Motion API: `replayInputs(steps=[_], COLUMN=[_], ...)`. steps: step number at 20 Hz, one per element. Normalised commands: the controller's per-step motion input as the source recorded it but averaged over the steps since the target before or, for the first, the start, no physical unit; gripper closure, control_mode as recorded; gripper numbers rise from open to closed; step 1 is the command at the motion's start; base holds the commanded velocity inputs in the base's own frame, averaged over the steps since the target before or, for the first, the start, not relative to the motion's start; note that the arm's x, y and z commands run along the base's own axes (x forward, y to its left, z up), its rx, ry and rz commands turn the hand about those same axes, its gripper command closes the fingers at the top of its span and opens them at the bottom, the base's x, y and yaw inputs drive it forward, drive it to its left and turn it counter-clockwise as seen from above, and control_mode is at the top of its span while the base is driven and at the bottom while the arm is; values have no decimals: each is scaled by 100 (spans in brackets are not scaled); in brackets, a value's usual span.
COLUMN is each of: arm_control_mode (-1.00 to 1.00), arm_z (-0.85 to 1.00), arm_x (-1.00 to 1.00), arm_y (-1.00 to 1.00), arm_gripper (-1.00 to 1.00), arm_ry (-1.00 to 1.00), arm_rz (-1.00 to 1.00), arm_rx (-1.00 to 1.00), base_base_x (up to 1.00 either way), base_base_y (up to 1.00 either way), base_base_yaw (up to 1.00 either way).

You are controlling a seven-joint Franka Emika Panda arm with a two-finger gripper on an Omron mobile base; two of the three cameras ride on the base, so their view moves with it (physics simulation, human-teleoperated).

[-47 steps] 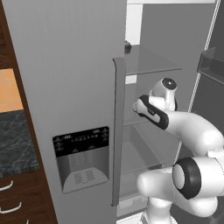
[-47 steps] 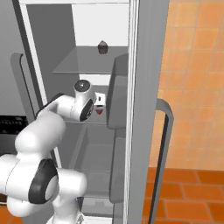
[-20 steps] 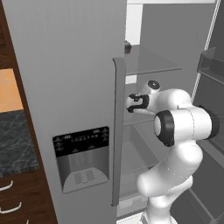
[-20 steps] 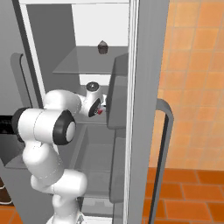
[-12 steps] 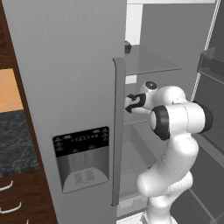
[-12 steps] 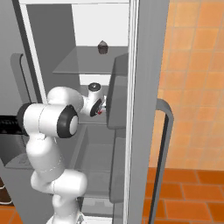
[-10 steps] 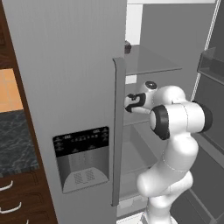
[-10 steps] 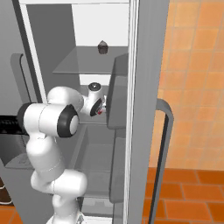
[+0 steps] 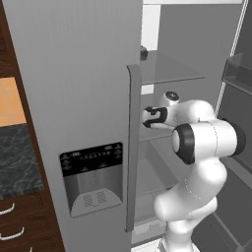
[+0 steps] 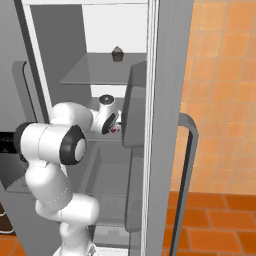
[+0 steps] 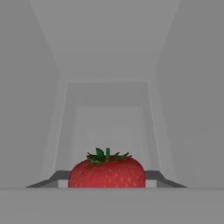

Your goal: Take the strawberry from the fridge and place it on top of the pancake, located on the dining counter.

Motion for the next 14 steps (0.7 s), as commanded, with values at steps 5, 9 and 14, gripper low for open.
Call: replayInputs(steps=[5, 9, 14], arm_control_mode=[-100, -100, -100], arm_z=[51, 61, 60], arm_x=[-96, -99, -100], arm_y=[0, -1, -8], arm_gripper=[100, 100, 100], arm_ry=[0, 0, 0], arm_rz=[-7, -4, 0], arm_rx=[0, 0, 2], base_base_x=[0, 0, 0], base_base_y=[0, 0, 0], base_base_yaw=[0, 0, 0])
